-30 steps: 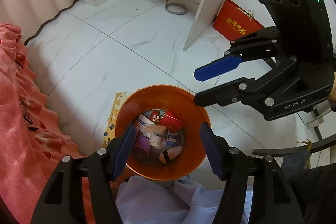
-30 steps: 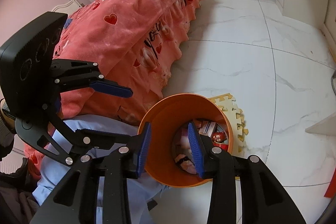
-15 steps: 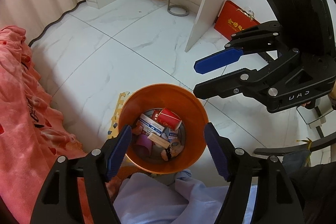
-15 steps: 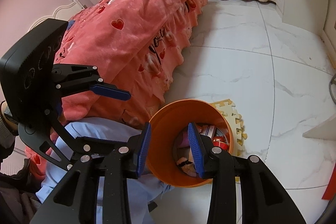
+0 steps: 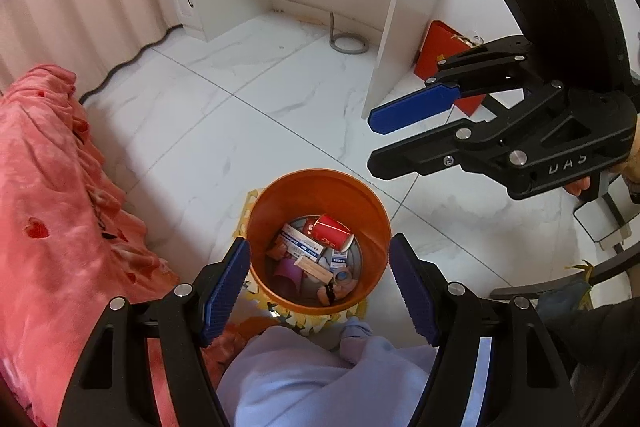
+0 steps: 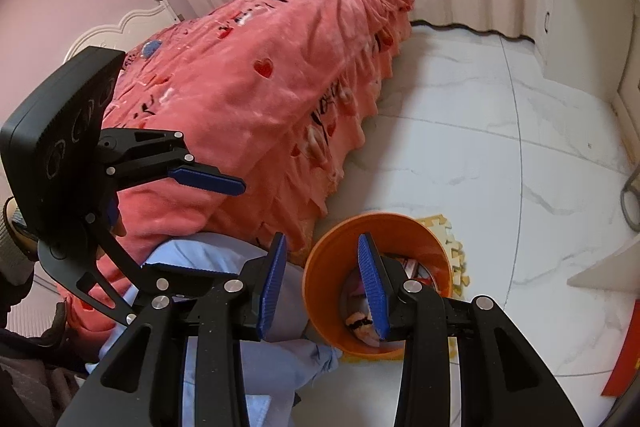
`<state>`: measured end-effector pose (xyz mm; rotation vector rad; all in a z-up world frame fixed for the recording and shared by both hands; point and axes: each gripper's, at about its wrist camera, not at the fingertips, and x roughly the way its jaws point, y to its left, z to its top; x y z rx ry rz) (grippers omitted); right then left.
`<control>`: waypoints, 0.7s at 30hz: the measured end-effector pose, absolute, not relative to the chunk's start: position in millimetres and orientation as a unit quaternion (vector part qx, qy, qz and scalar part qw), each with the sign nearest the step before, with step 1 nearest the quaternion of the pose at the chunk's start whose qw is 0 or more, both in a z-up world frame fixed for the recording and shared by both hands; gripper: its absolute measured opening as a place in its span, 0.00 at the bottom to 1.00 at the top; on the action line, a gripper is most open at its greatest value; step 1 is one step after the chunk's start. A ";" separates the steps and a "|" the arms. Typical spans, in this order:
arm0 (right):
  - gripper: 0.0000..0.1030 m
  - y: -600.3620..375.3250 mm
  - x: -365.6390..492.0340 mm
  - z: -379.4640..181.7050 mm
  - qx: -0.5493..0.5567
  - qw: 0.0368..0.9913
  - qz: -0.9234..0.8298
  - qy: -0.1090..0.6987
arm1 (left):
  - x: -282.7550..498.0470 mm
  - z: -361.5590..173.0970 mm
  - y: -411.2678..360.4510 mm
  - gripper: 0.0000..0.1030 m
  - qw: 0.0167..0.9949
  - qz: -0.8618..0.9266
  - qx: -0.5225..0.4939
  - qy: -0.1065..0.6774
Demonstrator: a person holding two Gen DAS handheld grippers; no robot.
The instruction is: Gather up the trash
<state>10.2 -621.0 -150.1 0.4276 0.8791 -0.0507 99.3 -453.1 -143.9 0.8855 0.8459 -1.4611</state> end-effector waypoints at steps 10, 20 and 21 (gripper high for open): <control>0.42 -563.0 15.2 -99.1 0.174 0.905 0.006 0.389 | 100.9 -97.5 -389.3 0.70 0.633 -0.607 0.350 0.330; 0.51 -459.2 53.6 -54.9 0.143 0.920 0.106 0.350 | 98.6 -58.4 -262.8 0.76 0.738 -0.521 0.287 0.317; 0.51 -445.3 59.0 -51.3 0.136 0.920 0.121 0.347 | 98.9 -56.2 -251.9 0.76 0.748 -0.508 0.284 0.318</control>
